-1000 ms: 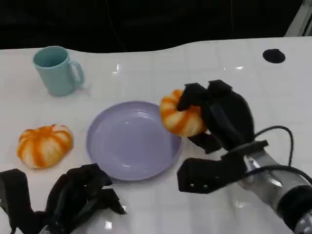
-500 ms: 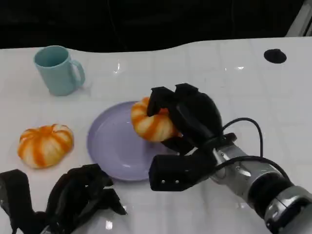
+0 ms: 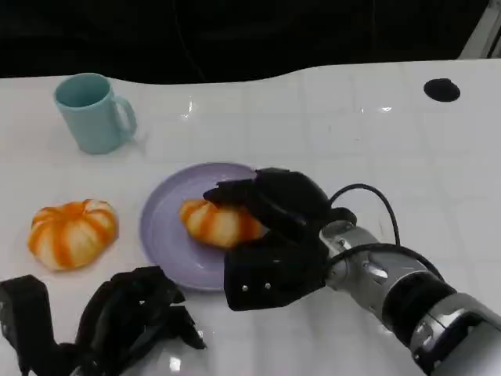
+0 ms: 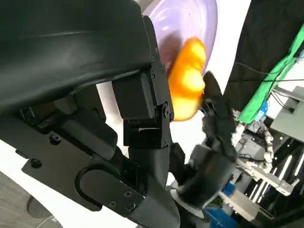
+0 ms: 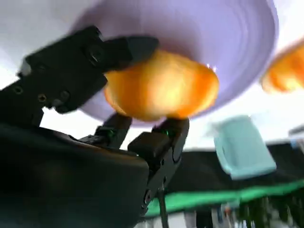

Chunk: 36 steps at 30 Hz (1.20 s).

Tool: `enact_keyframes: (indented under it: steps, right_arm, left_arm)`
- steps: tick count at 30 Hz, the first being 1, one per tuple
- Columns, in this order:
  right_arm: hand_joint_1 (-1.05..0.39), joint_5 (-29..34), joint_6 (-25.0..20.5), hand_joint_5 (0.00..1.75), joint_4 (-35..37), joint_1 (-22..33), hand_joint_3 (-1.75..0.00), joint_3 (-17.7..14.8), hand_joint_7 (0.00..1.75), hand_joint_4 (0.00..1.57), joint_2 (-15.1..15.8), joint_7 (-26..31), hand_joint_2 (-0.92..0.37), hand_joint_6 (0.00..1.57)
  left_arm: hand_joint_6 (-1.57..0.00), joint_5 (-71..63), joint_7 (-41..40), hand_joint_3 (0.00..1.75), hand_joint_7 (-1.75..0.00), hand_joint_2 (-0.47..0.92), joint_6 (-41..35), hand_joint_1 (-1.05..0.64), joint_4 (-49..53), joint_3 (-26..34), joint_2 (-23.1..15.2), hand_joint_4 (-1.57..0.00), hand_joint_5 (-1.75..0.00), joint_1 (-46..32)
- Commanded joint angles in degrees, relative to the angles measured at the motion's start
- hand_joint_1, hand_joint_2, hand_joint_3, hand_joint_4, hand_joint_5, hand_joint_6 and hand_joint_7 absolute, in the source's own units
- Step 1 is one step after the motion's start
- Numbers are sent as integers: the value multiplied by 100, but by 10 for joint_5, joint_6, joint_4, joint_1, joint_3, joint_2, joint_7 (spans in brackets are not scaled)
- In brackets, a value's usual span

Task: Grasp the bread from the table and place it into the plate.

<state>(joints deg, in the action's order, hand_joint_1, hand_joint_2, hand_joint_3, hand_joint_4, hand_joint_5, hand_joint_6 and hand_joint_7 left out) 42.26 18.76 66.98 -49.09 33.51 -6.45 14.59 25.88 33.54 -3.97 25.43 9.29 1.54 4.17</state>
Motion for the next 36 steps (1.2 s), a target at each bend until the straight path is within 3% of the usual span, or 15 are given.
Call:
enact_keyframes:
  steps: [1,5,11,15,19,22,24,26,27,29,32,36]
  right_arm:
    - [-81,-31,-12,2,-34,-1,-41,-14,0,0,15,-78,-92,10]
    - [-88,-49,-20,0,-57,9,-47,-22,0,0,22,-116,-92,5]
    - [-99,-92,-9,0,-107,34,-36,-43,0,0,39,-177,-92,1]
    - [-95,-114,2,1,-153,67,-37,-58,2,2,50,-175,-92,4]
    - [-86,-155,19,8,-198,116,-40,-96,6,14,46,-151,-92,14]
    - [-76,-204,41,29,-233,164,-37,-133,14,36,36,-135,-92,35]
    - [-68,-256,60,88,-253,196,-32,-164,24,30,26,-147,-92,50]
    - [-61,-298,72,121,-268,219,-29,-184,38,28,20,-170,-92,55]
    - [-59,-321,80,131,-279,233,-29,-193,54,30,22,-188,-92,51]
    - [-55,-354,95,158,-298,256,-30,-207,107,37,29,-216,-92,41]
    - [-52,-375,92,173,-332,286,-29,-219,139,43,41,-241,-92,43]
    - [-52,-427,40,175,-422,351,-28,-238,150,59,58,-290,-92,53]
  left_arm:
    - [-157,-5,-2,0,-55,69,-9,-105,4,-2,-5,-157,-64,-17]
    - [-157,-5,-3,0,-54,68,-12,-105,0,-3,-5,-157,-63,-18]
    - [-157,-10,0,1,-52,70,3,-105,4,-6,-4,-157,-62,-19]
    - [-157,-12,-6,0,-52,70,3,-105,3,-6,-3,-157,-62,-19]
    - [-157,-14,-6,1,-53,70,7,-105,5,-7,-2,-157,-63,-18]
    - [-157,-16,-8,1,-53,71,8,-105,3,-8,-1,-157,-63,-18]
    - [-157,-14,-6,1,-53,71,3,-105,2,-8,-1,-157,-63,-19]
    - [-157,-11,-6,0,-53,70,-1,-105,2,-7,-1,-157,-63,-18]
    - [-157,-12,-6,0,-53,70,-1,-105,2,-8,-2,-157,-63,-19]
    - [-157,-14,-6,0,-54,70,1,-105,1,-9,-2,-157,-63,-19]
    - [-157,-16,-9,1,-56,71,3,-105,-2,-10,-2,-157,-63,-21]
    - [-157,-11,-5,0,-55,71,-3,-105,-2,-10,-3,-157,-64,-21]
